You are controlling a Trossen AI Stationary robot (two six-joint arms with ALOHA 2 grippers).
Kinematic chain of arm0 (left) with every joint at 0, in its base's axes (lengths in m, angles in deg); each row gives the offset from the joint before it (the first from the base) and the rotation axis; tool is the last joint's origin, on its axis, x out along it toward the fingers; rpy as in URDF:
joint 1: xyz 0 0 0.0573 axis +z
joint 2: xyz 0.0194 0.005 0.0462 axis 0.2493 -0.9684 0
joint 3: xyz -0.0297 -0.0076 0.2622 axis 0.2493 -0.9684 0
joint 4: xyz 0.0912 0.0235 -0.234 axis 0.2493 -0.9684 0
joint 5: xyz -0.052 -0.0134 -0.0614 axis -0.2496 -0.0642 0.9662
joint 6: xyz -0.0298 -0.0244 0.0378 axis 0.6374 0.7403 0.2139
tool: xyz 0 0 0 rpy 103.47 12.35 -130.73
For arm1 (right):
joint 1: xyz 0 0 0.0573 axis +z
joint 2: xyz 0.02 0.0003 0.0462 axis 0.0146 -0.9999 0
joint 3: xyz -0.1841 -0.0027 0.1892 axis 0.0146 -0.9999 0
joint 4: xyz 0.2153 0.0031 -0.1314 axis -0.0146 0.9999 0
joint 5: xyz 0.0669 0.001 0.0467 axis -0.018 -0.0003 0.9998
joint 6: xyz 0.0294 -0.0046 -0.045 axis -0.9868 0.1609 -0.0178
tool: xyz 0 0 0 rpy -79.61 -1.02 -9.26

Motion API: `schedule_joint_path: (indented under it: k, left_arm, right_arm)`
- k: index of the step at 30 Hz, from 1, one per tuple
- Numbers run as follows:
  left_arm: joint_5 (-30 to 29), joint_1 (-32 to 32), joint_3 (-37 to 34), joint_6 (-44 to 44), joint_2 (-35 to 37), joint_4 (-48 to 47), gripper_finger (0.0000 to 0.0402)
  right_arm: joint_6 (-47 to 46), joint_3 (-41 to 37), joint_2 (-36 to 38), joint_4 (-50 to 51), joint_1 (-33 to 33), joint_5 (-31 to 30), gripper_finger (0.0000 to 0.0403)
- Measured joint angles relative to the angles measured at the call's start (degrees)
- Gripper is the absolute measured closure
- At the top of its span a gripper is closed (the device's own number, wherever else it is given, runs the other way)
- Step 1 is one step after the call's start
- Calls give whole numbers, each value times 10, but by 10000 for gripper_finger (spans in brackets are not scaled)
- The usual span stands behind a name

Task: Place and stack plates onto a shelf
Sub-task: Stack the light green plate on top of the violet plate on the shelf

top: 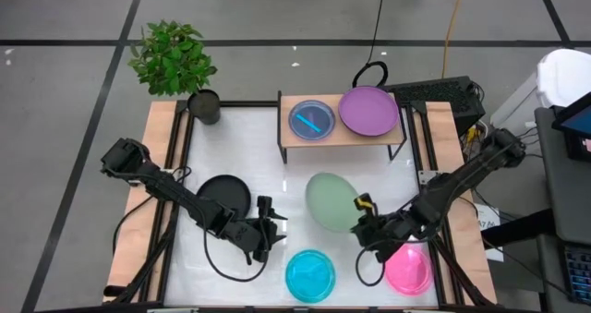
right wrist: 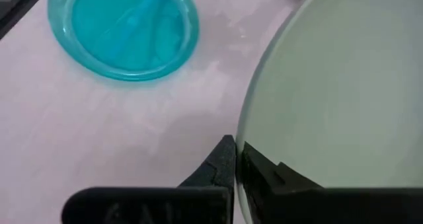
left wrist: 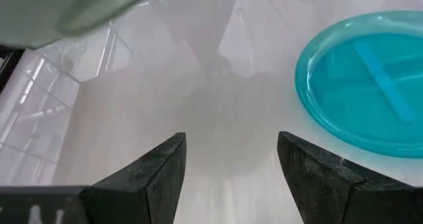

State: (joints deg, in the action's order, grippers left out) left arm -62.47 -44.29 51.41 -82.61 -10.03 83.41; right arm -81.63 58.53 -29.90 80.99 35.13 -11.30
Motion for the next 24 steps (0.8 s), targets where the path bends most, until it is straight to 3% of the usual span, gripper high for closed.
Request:
schedule_joint_path:
  k: [5, 13, 24]
  left_arm:
    - [0, 5, 0, 19, 0, 0, 158]
    - [0, 6, 0, 33, 0, -1, 158]
    - [0, 13, 0, 96, 0, 0, 158]
  right_arm:
    - [11, 22, 33, 54, -8, -20, 402]
    - [24, 132, 37, 193, -36, -57, 403]
    - [113, 251, 36, 295, -148, -61, 403]
